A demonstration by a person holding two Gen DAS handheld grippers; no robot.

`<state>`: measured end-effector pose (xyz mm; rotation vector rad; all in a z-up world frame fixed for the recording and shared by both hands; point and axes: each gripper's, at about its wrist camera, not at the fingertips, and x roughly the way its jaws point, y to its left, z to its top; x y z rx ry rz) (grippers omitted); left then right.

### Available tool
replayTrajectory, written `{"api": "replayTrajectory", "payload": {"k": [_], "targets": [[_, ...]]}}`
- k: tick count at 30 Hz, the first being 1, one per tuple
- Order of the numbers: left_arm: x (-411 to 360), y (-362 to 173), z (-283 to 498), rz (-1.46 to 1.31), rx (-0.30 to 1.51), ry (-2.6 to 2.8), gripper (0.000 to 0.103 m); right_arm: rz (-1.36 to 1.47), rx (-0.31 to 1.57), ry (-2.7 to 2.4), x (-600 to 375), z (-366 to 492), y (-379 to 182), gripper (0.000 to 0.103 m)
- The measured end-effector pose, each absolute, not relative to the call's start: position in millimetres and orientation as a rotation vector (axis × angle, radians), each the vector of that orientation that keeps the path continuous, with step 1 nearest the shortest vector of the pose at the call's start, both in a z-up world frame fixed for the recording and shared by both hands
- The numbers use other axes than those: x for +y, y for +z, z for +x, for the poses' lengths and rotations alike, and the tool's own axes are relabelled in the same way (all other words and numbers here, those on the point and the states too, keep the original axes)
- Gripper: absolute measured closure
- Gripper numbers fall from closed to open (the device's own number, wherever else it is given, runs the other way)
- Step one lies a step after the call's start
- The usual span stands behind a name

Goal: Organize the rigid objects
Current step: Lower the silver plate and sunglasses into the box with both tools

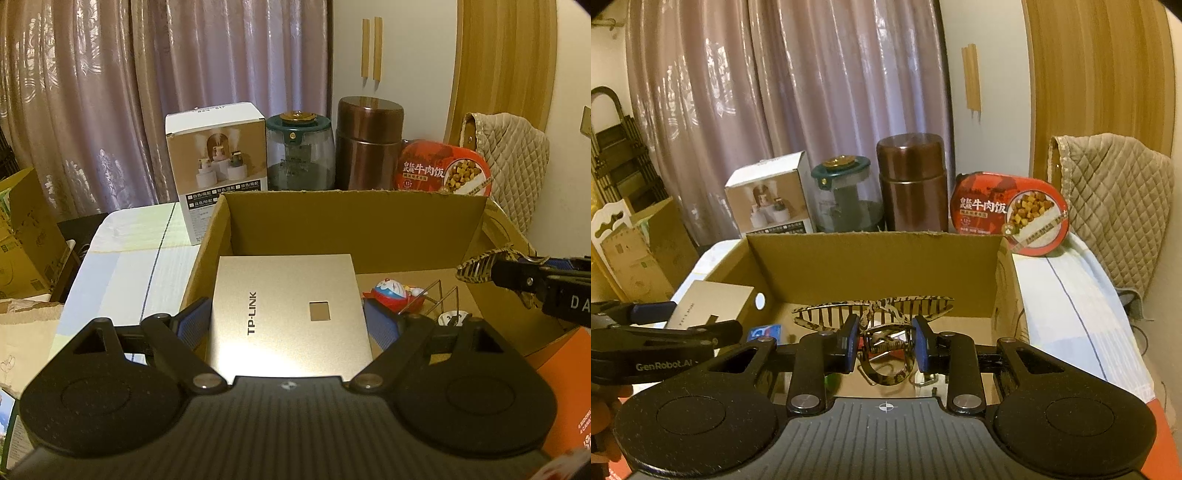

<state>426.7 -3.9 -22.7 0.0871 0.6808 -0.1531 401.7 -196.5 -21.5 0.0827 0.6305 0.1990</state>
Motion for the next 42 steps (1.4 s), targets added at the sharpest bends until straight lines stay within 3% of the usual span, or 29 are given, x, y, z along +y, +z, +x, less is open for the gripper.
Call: {"api": "replayTrajectory", "payload": {"k": [42], "targets": [[-11, -39, 436, 0.118, 0.737, -0.179, 0.017, 0.037, 0.685, 0.195, -192, 405, -46, 0.076]]}}
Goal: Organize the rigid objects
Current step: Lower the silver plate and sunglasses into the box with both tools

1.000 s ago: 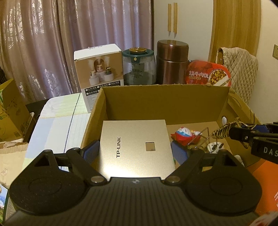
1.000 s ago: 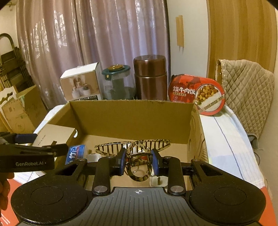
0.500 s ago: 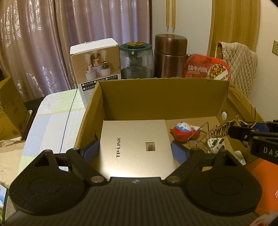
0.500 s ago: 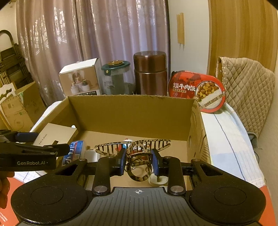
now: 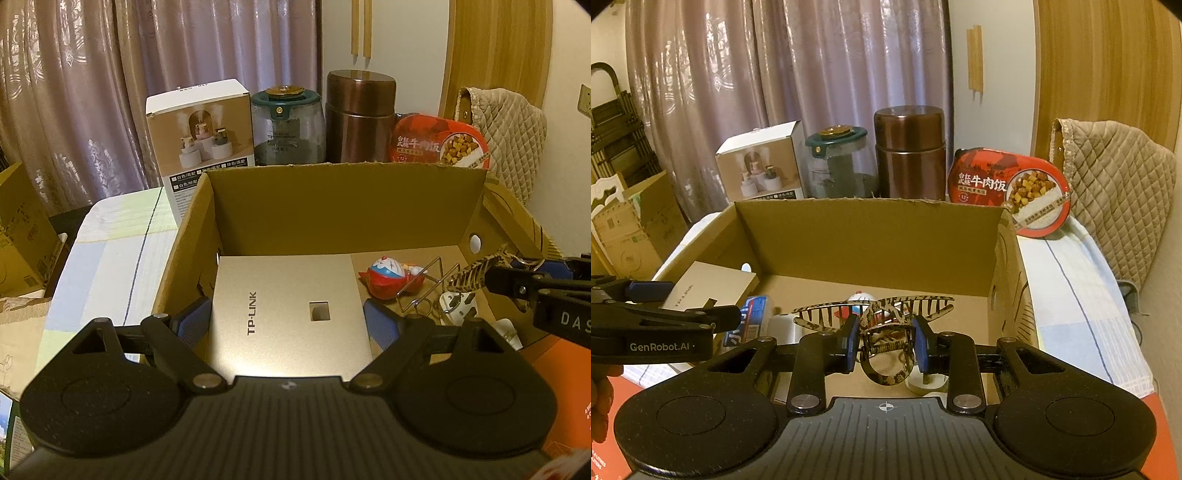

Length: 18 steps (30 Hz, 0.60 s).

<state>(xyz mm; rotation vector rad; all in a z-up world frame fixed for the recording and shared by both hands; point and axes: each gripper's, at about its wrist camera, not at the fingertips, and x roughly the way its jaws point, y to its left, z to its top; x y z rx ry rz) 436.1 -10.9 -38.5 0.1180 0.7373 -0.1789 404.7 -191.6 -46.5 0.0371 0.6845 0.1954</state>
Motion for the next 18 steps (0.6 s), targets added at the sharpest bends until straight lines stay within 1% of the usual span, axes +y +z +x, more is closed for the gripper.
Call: {"api": "replayTrajectory", "payload": {"k": [18], "targets": [[-14.2, -35.8, 437.1, 0.119, 0.725, -0.176, 0.017, 0.044, 0.684, 0.193, -194.1, 403.6, -46.4, 0.076]]}}
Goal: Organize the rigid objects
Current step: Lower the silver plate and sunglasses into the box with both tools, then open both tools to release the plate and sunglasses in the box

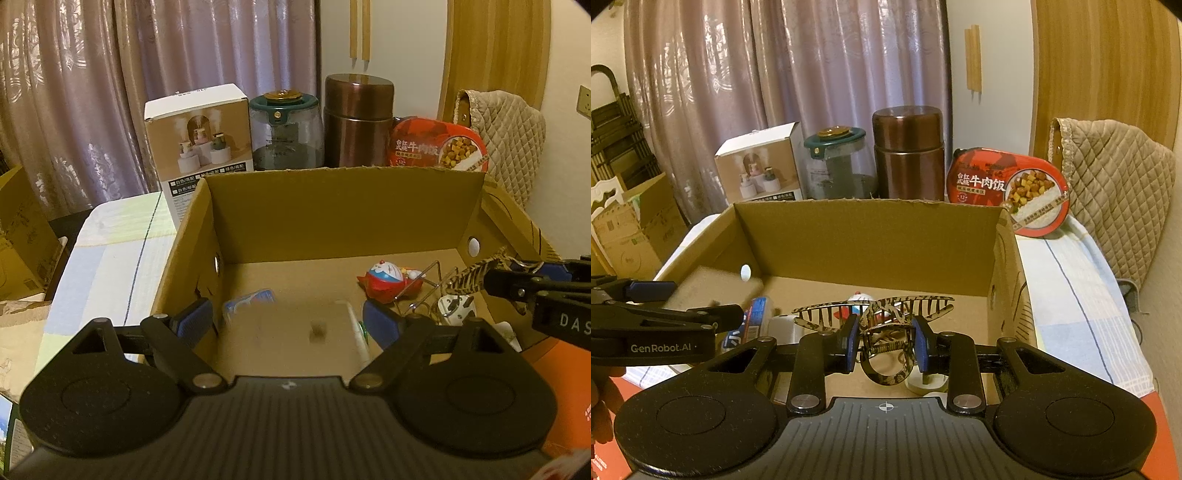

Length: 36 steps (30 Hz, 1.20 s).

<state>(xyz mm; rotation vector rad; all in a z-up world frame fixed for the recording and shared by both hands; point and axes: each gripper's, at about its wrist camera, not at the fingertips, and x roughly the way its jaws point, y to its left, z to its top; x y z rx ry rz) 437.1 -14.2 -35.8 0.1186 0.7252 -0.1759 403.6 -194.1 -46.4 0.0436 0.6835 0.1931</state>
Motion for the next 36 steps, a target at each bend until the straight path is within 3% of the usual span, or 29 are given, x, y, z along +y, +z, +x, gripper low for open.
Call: {"api": "replayTrajectory", "payload": {"k": [36], "targets": [[-13.1, -30.2, 436.6, 0.108, 0.713, -0.178, 0.017, 0.049, 0.684, 0.193, -196.8, 403.8, -45.4, 0.076]]}}
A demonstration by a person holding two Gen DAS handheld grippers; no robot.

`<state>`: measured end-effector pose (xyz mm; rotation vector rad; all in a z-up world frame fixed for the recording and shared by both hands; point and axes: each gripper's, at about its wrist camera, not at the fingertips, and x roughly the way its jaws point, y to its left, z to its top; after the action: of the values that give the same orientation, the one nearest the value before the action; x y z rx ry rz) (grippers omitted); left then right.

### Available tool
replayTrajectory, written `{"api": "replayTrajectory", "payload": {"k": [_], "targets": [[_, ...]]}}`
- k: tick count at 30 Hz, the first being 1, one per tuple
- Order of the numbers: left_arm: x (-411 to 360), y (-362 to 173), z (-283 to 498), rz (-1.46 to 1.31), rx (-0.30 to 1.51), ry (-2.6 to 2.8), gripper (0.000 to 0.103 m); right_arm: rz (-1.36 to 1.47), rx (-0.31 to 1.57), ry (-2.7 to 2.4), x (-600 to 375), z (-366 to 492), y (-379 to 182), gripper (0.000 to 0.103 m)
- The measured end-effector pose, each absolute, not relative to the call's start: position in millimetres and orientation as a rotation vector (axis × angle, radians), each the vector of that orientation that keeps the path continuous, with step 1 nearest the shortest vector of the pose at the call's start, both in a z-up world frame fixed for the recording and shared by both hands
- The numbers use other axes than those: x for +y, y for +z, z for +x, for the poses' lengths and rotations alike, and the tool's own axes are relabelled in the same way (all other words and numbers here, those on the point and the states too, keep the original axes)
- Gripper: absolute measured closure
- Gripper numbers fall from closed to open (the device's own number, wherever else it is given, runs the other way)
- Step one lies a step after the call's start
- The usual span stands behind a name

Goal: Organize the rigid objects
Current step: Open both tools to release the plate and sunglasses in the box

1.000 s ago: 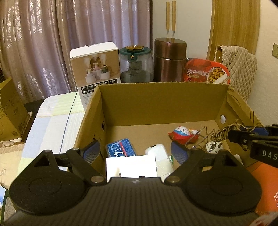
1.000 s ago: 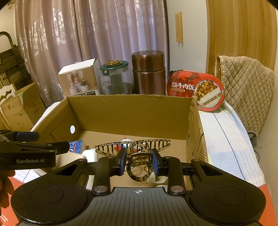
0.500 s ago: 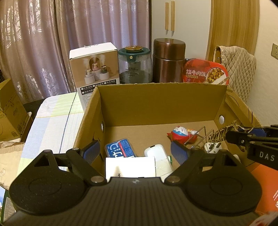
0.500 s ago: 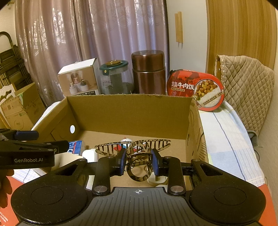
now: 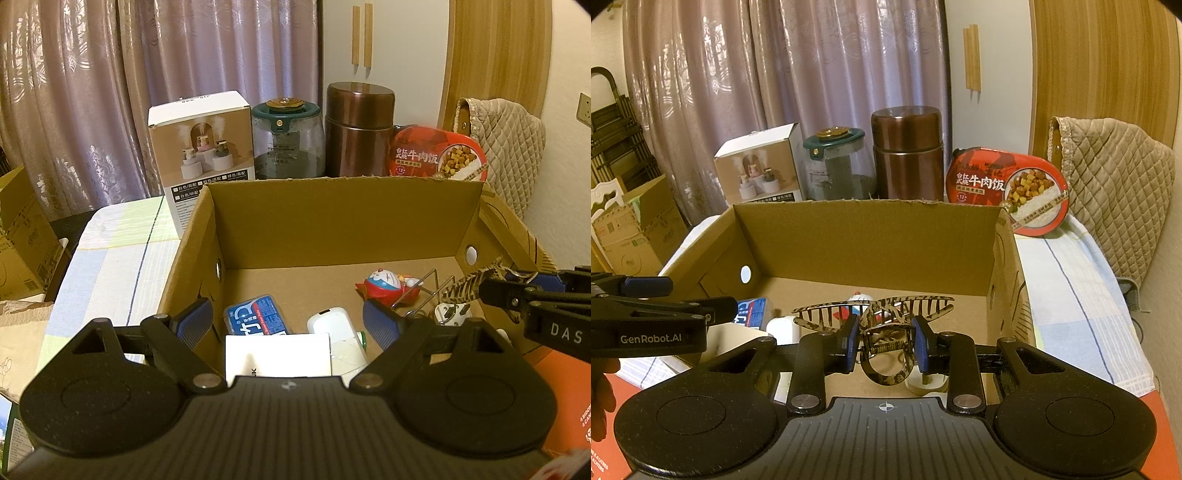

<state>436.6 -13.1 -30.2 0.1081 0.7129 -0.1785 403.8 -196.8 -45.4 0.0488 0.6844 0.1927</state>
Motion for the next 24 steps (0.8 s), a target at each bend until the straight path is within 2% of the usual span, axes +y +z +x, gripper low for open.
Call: {"api": "replayTrajectory", "payload": {"k": [19, 24], "targets": [[-13.4, -29.8, 436.5, 0.107, 0.712, -0.179, 0.017, 0.059, 0.683, 0.194, -194.9, 403.3, -45.7, 0.076], [-13.6, -29.6, 436.5, 0.107, 0.711, -0.178, 0.017, 0.084, 0.630, 0.188, -197.3, 401.2, -42.2, 0.076]]}}
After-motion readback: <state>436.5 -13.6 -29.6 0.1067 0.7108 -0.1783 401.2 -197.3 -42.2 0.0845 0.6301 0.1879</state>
